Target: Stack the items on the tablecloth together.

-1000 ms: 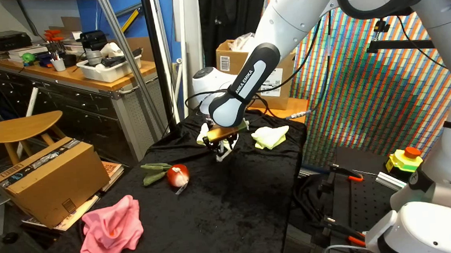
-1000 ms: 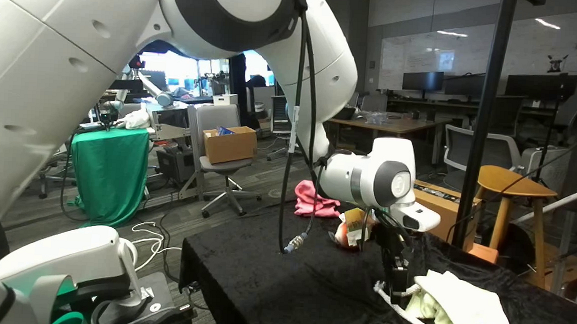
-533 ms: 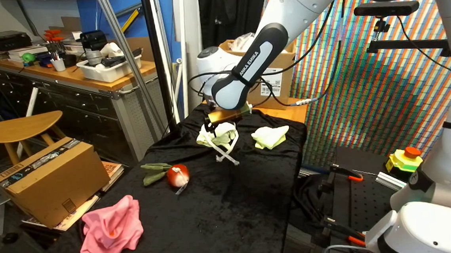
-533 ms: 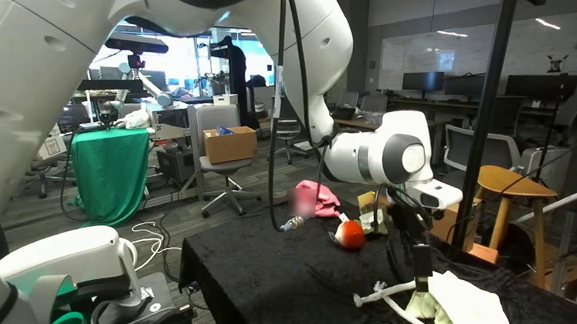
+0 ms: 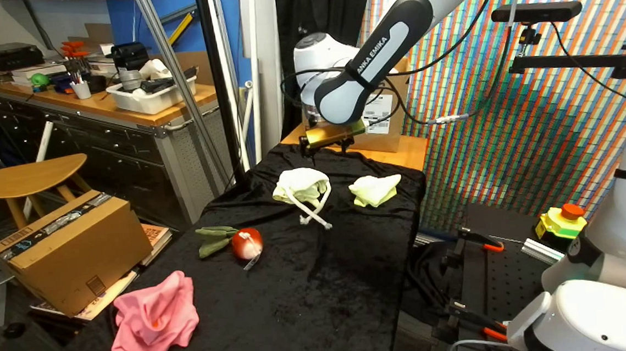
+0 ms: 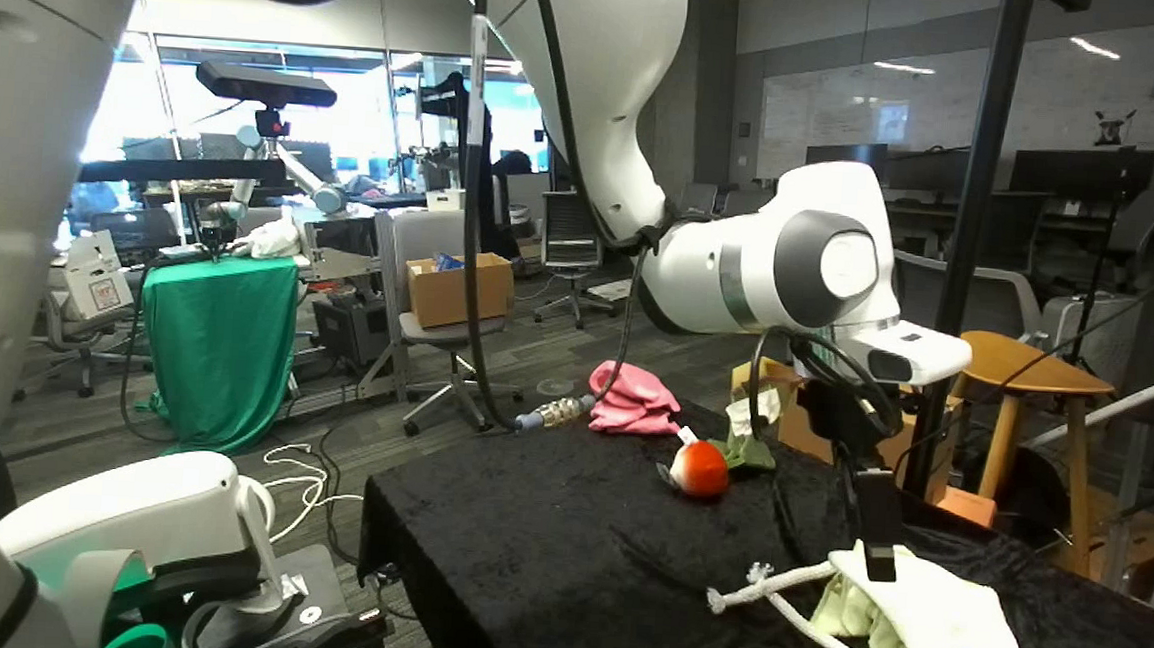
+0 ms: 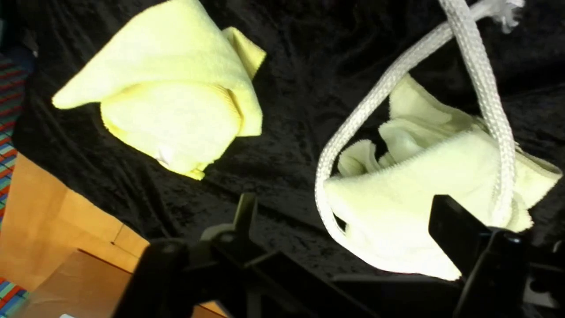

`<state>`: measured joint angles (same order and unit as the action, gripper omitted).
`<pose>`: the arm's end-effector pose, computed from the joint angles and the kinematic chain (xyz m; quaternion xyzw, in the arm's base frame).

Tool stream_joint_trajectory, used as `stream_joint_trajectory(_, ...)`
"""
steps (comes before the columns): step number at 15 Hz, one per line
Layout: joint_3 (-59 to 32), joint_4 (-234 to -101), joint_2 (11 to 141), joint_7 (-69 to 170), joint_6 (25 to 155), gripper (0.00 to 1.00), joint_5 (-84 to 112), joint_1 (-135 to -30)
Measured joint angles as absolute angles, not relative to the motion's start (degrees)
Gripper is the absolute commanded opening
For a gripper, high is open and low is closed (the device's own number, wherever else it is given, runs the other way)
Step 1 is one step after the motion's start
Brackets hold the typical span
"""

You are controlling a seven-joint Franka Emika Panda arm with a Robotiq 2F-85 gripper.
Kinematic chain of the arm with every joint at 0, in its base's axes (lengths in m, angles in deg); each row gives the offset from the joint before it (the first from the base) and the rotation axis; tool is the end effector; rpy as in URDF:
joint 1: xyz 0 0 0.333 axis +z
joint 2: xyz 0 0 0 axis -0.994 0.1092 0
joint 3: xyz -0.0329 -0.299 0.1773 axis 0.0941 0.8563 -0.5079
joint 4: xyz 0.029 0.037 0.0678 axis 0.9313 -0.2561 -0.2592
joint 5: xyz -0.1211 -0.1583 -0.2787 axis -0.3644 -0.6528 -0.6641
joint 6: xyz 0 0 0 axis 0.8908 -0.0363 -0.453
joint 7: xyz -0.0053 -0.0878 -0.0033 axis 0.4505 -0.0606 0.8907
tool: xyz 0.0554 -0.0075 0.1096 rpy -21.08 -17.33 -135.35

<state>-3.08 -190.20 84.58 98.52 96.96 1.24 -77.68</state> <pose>0.5852 -0.0785 0.2983 0.9060 -0.3994 0.0635 0.1251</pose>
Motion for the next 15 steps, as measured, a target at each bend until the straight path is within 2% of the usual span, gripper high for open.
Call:
stream_joint_trajectory(8,-2.9,-201.25,82.59,98.94,97.63,1.0,2.03,-80.06)
stream_joint_trajectory(15,-3.19,-205.49,83.03,98.35,98.3,1.0,6.33,-82.99)
